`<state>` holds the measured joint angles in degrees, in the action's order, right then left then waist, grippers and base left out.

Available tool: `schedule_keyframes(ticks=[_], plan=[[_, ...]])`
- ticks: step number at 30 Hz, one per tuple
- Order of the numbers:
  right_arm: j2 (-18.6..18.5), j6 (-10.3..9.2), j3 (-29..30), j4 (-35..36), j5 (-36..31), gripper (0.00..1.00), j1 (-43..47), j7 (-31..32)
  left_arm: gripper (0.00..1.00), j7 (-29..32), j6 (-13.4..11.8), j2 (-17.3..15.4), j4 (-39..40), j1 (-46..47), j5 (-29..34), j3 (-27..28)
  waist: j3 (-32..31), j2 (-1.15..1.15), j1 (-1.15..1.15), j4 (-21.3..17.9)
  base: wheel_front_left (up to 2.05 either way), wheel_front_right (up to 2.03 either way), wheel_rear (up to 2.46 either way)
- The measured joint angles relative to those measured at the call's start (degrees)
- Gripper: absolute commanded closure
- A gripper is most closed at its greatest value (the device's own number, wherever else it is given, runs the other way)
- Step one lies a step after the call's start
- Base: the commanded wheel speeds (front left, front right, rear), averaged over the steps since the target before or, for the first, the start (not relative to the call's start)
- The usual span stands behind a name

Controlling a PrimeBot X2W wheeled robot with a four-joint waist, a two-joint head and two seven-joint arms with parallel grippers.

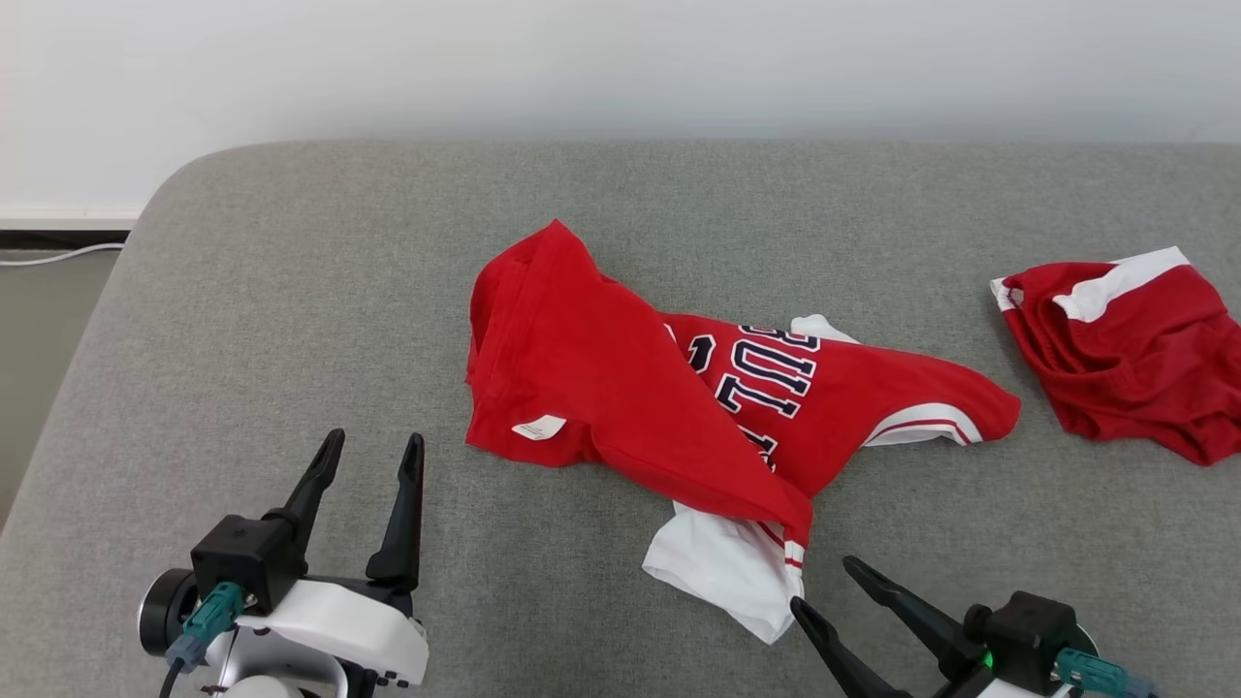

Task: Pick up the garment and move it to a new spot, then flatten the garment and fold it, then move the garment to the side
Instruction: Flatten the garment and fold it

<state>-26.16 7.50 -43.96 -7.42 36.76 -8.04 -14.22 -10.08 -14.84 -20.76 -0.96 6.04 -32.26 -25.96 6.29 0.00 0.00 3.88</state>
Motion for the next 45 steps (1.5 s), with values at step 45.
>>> schedule_keyframes(ticks=[45], plan=[[17.4, 0.0, 30.7, 0.4, -21.3, 0.0, 18.9, 0.0, 0.0, 0.6, -3.2, -2.4, -0.8, -7.1, -0.2, 0.2, -6.8, 0.0, 0.0, -1.5, 0.0, 0.0, 0.0]])
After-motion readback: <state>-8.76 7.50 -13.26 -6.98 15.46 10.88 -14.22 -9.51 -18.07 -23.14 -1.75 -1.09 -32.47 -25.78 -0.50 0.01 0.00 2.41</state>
